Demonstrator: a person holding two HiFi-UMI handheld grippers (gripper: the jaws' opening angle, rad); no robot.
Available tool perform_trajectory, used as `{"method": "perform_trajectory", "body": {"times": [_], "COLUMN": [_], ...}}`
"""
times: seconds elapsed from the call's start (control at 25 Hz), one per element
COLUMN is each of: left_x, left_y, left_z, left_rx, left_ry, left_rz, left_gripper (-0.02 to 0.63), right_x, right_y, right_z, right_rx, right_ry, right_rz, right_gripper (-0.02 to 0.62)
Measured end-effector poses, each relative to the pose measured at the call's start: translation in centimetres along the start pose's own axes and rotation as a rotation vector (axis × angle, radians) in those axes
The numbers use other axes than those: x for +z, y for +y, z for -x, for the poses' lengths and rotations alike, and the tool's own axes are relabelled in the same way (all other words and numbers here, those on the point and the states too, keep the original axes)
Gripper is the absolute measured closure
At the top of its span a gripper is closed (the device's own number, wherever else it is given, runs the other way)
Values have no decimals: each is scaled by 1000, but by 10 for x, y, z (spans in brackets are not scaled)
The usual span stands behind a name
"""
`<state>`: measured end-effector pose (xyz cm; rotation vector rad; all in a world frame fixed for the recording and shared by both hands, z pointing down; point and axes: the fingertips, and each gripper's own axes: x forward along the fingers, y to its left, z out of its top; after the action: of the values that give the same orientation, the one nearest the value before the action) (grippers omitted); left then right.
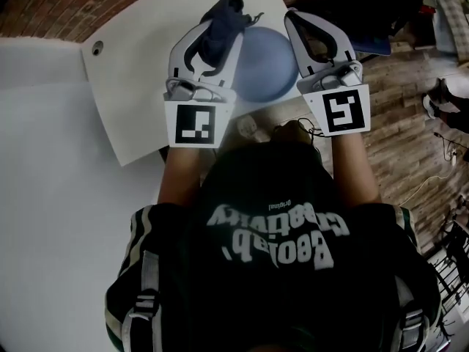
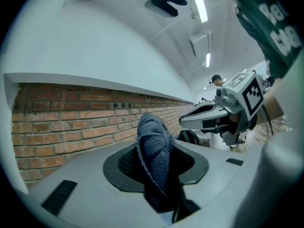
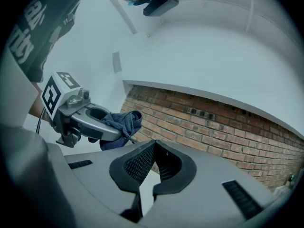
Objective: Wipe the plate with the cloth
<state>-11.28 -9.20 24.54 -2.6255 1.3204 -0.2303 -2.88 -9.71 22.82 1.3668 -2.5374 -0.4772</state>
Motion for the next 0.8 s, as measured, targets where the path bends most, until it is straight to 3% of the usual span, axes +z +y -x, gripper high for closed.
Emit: {"method": "perform_trajectory", "body": {"times": [0.24, 0.44, 0.8], "left_x": [-2, -2, -6], "left_y": [-4, -4, -9], "left_z": [-8, -5, -18], "left_rx": [-14, 22, 107], "left_ry": [-4, 18, 75], "left_rz": [0, 0, -24], "left_gripper": [471, 471, 471], "right_x": [-7, -11, -27], "right_y": [-5, -2, -12], "right_z": [-1, -1, -16], "right_rx": [0, 29, 119], "right_ry": [22, 39, 3], "right_rz": [11, 53, 2], "right_gripper": [601, 601, 601]}}
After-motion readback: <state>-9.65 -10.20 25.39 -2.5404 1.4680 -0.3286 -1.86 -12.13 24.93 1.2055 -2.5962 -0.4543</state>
